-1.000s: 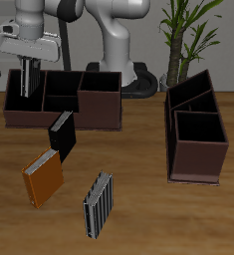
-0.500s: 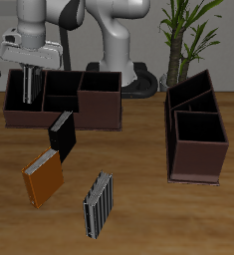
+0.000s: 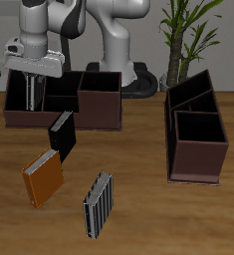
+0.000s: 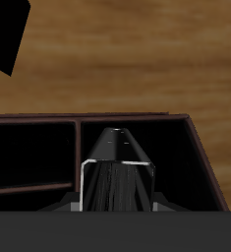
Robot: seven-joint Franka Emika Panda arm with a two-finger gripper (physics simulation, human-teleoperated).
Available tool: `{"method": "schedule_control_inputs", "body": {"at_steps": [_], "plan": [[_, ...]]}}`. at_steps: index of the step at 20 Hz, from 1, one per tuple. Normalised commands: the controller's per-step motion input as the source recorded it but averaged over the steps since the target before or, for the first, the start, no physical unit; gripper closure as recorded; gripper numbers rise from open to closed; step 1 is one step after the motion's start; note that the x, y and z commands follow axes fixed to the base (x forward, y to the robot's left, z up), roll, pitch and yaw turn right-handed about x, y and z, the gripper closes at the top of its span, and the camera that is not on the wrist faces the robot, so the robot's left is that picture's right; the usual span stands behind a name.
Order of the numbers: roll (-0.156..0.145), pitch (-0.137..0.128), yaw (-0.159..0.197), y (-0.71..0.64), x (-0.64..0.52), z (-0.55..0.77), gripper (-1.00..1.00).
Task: Place the left striped book into the back desk caddy's left compartment
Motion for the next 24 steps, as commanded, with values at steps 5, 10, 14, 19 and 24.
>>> {"method": "schedule_control_inputs", "body": {"at_steps": [5, 10, 14, 19, 24], "plan": [[-0.001, 0.043, 0.002, 0.02, 0.12, -0.22, 1.00], [0.000, 0.048, -0.003, -0.02, 0.08, -0.30, 1.00], [0.005, 0.033, 0.004, -0.02, 0.04, -0.23, 1.00], [0.000, 0.035, -0.002, 0.03, 0.03, -0.15, -1.00], [0.014, -0.010, 0.009, 0.08, 0.02, -0.02, -1.00]]}}
